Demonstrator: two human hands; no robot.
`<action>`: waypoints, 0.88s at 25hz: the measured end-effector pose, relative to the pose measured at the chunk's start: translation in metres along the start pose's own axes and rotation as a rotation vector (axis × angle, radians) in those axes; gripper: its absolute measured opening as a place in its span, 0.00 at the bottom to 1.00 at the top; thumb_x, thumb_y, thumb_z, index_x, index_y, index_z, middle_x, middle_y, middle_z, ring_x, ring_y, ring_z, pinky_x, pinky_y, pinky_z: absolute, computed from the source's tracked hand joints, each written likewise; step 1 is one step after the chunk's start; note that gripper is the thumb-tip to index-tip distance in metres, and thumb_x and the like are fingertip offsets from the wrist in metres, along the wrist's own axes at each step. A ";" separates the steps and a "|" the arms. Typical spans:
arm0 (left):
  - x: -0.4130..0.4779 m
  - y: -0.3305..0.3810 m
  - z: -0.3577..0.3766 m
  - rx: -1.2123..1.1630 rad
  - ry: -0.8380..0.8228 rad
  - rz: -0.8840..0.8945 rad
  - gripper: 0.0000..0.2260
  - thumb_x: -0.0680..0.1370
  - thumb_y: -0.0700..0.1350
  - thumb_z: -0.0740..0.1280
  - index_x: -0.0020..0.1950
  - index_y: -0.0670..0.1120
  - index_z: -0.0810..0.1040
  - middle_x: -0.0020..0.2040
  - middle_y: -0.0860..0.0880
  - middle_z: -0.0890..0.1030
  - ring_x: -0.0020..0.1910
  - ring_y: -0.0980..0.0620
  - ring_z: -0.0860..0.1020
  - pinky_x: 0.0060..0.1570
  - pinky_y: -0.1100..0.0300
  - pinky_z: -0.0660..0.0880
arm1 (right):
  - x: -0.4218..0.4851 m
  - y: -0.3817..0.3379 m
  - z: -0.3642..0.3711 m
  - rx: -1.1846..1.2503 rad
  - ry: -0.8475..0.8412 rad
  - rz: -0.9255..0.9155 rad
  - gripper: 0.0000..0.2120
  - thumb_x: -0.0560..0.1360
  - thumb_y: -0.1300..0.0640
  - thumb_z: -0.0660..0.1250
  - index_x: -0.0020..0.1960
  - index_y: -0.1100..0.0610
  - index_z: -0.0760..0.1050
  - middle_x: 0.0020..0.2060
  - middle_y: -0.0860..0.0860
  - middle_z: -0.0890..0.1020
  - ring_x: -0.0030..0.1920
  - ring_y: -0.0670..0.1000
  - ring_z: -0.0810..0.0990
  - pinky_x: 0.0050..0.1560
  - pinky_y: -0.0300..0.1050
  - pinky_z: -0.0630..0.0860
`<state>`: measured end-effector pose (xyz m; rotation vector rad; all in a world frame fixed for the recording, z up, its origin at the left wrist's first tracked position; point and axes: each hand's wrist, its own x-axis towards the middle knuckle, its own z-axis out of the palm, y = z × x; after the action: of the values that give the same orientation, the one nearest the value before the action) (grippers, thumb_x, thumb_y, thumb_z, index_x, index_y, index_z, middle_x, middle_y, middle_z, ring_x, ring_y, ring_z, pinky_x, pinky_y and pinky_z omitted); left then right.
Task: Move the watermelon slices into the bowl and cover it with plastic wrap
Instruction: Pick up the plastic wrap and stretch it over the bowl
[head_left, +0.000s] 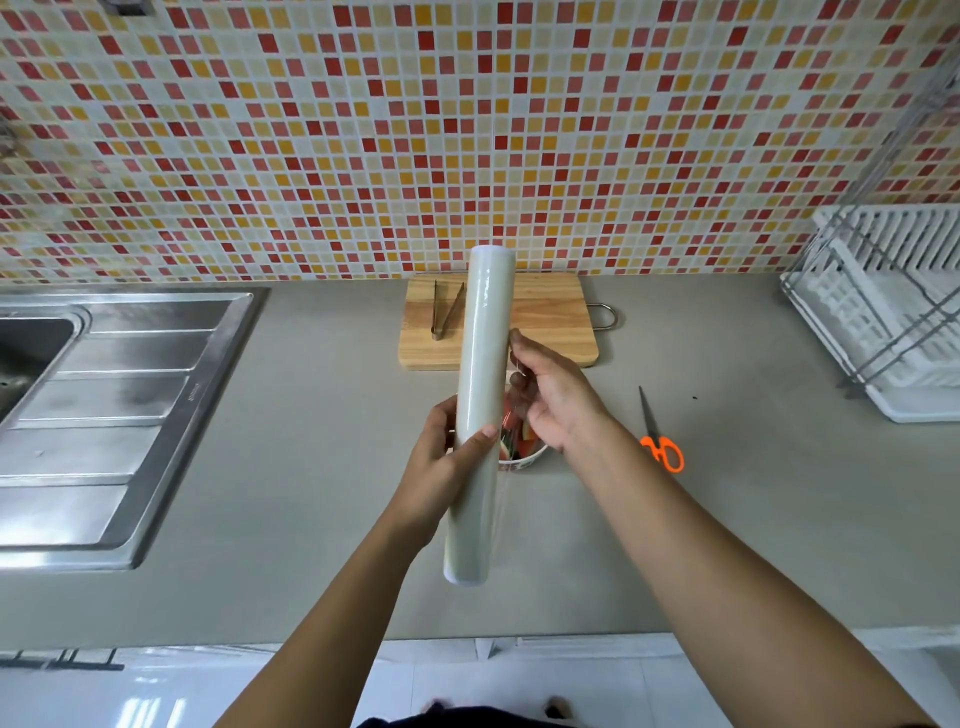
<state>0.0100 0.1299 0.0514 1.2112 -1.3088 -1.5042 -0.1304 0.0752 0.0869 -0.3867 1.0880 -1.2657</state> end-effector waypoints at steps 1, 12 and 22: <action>0.000 0.000 0.001 -0.014 -0.016 0.004 0.18 0.71 0.52 0.67 0.61 0.52 0.72 0.54 0.48 0.81 0.50 0.54 0.80 0.43 0.65 0.76 | 0.000 0.000 0.000 0.021 0.017 0.025 0.03 0.73 0.56 0.69 0.40 0.53 0.79 0.31 0.46 0.78 0.27 0.43 0.74 0.30 0.37 0.75; 0.003 -0.009 0.013 -0.036 0.017 0.015 0.24 0.75 0.63 0.58 0.64 0.50 0.71 0.53 0.50 0.81 0.50 0.55 0.80 0.41 0.66 0.75 | -0.002 -0.016 0.002 0.090 -0.038 0.121 0.08 0.74 0.54 0.68 0.39 0.56 0.75 0.25 0.47 0.76 0.27 0.43 0.71 0.30 0.35 0.72; 0.005 -0.013 0.009 -0.029 0.002 0.047 0.21 0.75 0.62 0.59 0.63 0.53 0.72 0.54 0.49 0.81 0.50 0.53 0.79 0.45 0.63 0.74 | 0.001 -0.016 0.001 0.122 -0.098 0.067 0.07 0.71 0.50 0.69 0.41 0.54 0.78 0.32 0.48 0.74 0.34 0.46 0.71 0.42 0.40 0.72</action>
<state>0.0002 0.1290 0.0382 1.1558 -1.3006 -1.4834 -0.1388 0.0695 0.0989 -0.3145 0.9287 -1.2337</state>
